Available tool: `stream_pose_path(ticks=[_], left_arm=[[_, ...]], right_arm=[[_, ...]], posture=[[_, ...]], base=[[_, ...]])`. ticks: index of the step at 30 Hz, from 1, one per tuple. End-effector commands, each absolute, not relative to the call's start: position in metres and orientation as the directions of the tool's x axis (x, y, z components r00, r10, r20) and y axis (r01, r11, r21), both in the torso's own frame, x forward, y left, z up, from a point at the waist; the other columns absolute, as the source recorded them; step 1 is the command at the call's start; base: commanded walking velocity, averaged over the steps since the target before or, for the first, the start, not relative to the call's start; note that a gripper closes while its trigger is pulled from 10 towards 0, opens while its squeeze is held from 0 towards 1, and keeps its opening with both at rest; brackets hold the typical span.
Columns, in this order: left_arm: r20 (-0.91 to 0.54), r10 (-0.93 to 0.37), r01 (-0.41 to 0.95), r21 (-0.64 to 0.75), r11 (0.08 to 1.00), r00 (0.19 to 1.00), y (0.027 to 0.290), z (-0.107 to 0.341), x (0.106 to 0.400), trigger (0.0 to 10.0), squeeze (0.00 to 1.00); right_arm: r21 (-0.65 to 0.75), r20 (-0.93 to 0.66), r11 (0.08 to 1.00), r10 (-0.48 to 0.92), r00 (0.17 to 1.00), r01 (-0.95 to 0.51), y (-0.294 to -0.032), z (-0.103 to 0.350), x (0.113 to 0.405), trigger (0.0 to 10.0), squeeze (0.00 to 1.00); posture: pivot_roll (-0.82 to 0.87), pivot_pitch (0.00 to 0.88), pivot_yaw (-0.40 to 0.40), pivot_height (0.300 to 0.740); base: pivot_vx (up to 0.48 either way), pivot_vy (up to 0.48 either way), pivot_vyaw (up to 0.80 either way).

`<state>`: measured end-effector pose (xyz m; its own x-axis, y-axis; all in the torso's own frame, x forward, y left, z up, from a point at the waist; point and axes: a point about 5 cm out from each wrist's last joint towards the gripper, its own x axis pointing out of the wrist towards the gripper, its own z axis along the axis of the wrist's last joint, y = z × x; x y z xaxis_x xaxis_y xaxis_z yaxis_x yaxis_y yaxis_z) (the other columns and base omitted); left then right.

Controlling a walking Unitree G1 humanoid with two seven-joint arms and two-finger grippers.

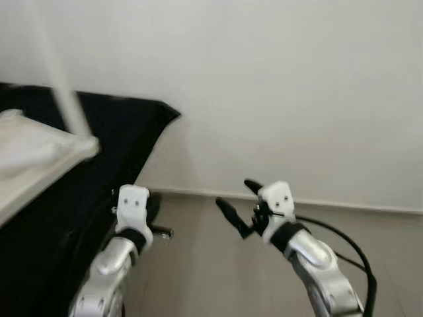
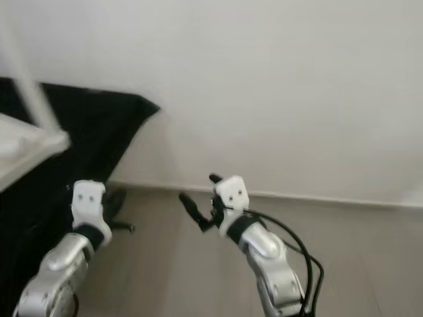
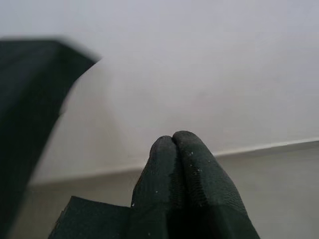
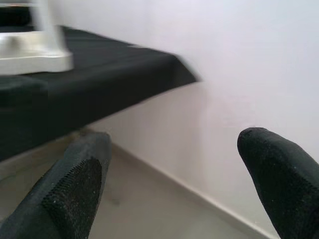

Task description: Building children table

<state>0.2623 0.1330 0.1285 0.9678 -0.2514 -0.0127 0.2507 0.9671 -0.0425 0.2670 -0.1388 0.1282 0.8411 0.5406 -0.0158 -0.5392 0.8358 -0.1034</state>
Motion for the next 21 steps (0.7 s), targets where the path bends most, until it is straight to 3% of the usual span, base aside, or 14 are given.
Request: stream_pose_path(ticks=[1, 8, 14, 17, 18, 19, 21], left_arm=[[-0.019, -0.263, 0.262, -0.044, 0.964, 0.965, 0.13, 0.127, 0.26, 10.0, 0.0], [-0.013, -0.264, 0.264, -0.04, 0.964, 0.964, 0.129, 0.127, 0.26, 10.0, 0.0], [0.002, -0.263, 0.263, -0.034, 0.964, 0.965, 0.129, 0.131, 0.261, 10.0, 0.0], [0.024, -0.263, 0.264, -0.034, 0.964, 0.964, 0.128, 0.135, 0.262, 10.0, 0.0], [0.047, -0.256, 0.258, -0.035, 0.966, 0.966, 0.127, 0.139, 0.262, 10.0, 0.0], [0.047, -0.256, 0.258, -0.035, 0.966, 0.966, 0.127, 0.139, 0.262, 10.0, 0.0], [0.069, -0.256, 0.259, -0.034, 0.965, 0.964, 0.127, 0.142, 0.261, 10.0, 0.0]], right_arm=[[-0.1, -0.013, 0.84, 0.535, 0.845, -0.533, -0.142, 0.129, 0.268, 10.0, 0.0], [-0.107, -0.011, 0.823, 0.559, 0.829, -0.557, -0.14, 0.129, 0.266, 10.0, 0.0], [-0.145, -0.022, 0.767, 0.629, 0.777, -0.625, -0.135, 0.129, 0.262, 10.0, 0.0], [-0.156, -0.038, 0.714, 0.686, 0.726, -0.683, -0.132, 0.129, 0.259, 10.0, 0.0], [-0.156, -0.055, 0.636, 0.758, 0.65, -0.755, -0.131, 0.132, 0.255, 10.0, 0.0], [-0.156, -0.055, 0.636, 0.758, 0.65, -0.755, -0.131, 0.132, 0.255, 10.0, 0.0], [-0.172, -0.079, 0.553, 0.817, 0.571, -0.815, -0.133, 0.138, 0.251, 10.0, 0.0]], posture=[[-0.08, 0.046, -0.054, 0.74], [-0.08, 0.043, -0.054, 0.74], [-0.08, 0.042, -0.053, 0.74], [-0.07, 0.043, -0.049, 0.74], [-0.07, 0.045, -0.044, 0.74], [-0.07, 0.045, -0.044, 0.74], [-0.07, 0.045, -0.042, 0.74]], base=[[0.405, 0.0, 0.0], [0.405, 0.0, 0.0], [0.392, 0.0, 0.8], [0.281, 0.0, 0.8], [0.0, 0.0, 0.8], [0.0, 0.0, 0.8], [0.0, 0.0, 0.8]])
